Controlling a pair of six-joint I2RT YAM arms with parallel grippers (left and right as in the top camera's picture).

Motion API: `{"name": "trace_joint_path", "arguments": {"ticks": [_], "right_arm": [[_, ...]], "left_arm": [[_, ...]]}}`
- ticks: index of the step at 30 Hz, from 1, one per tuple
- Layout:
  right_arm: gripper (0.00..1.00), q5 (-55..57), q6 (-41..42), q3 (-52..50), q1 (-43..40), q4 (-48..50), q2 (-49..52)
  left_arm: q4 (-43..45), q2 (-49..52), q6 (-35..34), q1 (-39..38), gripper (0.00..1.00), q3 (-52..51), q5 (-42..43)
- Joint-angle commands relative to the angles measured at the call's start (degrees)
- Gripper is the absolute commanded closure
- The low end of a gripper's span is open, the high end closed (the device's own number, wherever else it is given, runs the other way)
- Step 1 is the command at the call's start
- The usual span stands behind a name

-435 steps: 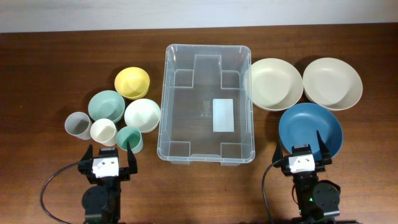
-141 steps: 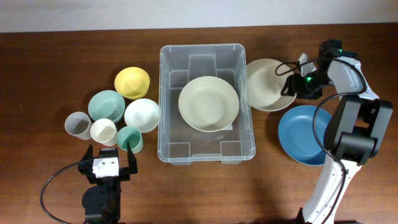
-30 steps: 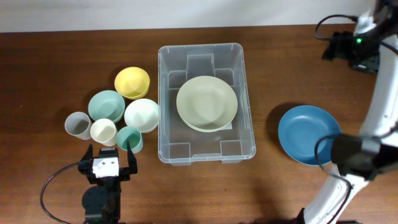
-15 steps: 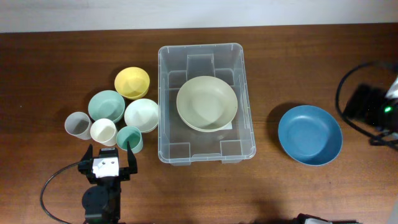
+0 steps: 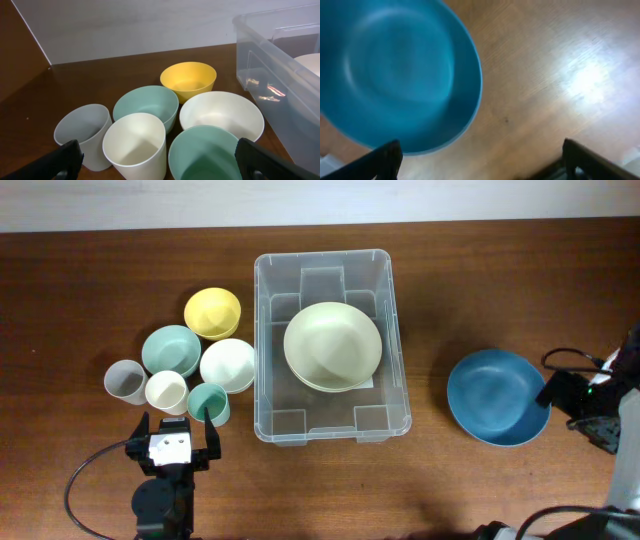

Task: Pack container
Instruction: 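Move the right gripper to the blue bowl and grasp its rim, then lift the blue bowl and lower it onto the cream bowls in the bin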

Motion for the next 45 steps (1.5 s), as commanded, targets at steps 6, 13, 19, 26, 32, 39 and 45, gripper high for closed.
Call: {"name": "trace_joint_path", "arguments": {"ticks": [6, 13, 19, 26, 32, 39, 45], "right_arm": [[0.02, -9.49, -6.40, -13.79, -3.19, 18.69, -0.68], [0.07, -18.40, -4.85, -20.79, -3.17, 31.06, 5.09], [0.16, -19.76, -4.85, -21.14, -3.19, 33.90, 11.74], [0.70, -19.82, -3.76, -21.11, -3.19, 37.00, 14.73], [0.96, -26.45, -3.34, -17.64, -3.17, 41.77, 14.69], [0.96, -38.38, -0.39, -3.04, -2.97, 44.04, 14.69], [0.96, -38.34, 1.66, 15.21, 3.54, 40.37, 14.69]], "left_arm": [[0.11, -0.26, 0.72, -0.07, 0.01, -0.44, 0.61], [0.11, -0.26, 0.72, -0.07, 0.01, -0.44, 0.61], [0.11, -0.26, 0.72, -0.07, 0.01, -0.44, 0.61], [0.11, -0.26, 0.72, -0.07, 0.01, -0.44, 0.61], [0.11, -0.26, 0.72, -0.07, 0.01, -0.44, 0.61], [0.11, -0.26, 0.72, -0.07, 0.01, -0.42, 0.61], [0.11, -0.26, 0.72, -0.07, 0.01, -0.44, 0.61]]}}
